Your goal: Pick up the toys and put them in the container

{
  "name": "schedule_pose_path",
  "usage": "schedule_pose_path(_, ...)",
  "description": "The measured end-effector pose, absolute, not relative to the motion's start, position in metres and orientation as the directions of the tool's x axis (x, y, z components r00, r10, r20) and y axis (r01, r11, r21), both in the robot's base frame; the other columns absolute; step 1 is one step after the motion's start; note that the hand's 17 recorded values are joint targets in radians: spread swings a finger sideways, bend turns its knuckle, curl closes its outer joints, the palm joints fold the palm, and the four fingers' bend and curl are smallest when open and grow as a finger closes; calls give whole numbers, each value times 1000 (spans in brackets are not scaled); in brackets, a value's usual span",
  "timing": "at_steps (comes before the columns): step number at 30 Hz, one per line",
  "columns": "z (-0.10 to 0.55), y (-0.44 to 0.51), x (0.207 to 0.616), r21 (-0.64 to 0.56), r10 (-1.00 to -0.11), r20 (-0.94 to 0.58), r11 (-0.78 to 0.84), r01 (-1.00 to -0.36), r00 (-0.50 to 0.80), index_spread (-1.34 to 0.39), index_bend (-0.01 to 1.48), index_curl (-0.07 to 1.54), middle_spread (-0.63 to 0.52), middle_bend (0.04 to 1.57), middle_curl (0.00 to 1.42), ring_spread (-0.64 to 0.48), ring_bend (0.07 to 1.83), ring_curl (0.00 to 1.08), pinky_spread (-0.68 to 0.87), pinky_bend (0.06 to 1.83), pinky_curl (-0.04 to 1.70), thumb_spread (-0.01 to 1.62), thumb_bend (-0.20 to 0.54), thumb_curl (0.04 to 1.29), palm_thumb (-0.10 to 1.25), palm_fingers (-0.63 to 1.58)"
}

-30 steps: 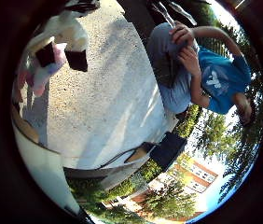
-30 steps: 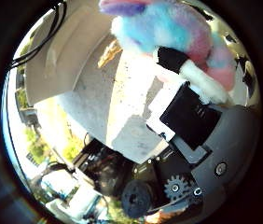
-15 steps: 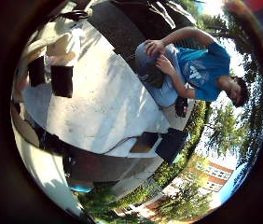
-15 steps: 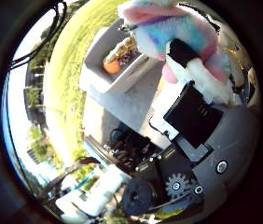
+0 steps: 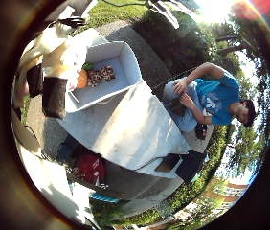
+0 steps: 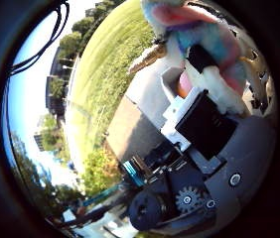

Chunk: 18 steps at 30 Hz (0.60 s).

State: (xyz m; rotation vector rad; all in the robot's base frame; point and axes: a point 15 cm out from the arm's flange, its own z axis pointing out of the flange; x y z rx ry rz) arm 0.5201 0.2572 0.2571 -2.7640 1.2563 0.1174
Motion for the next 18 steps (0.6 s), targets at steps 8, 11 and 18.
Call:
schedule_pose_path(8,176,285,574,-103,-821,-95,-554,-826,562,-1318,470,1241,-192,1405,1052,-120,1599,840,126,1565,993,1129,-35,705,910,678)
schedule_pose_path(11,149,286,588,-120,-844,-87,-519,-846,530,-1319,467,1282,-190,1416,1049,-117,1605,837,121,1556,1002,1141,-23,695,897,667)
schedule_pose_path(18,119,274,611,-158,-883,-81,-446,-881,462,-1302,495,1363,-179,1395,1025,-101,1603,812,122,1514,1010,1165,-31,651,829,693)
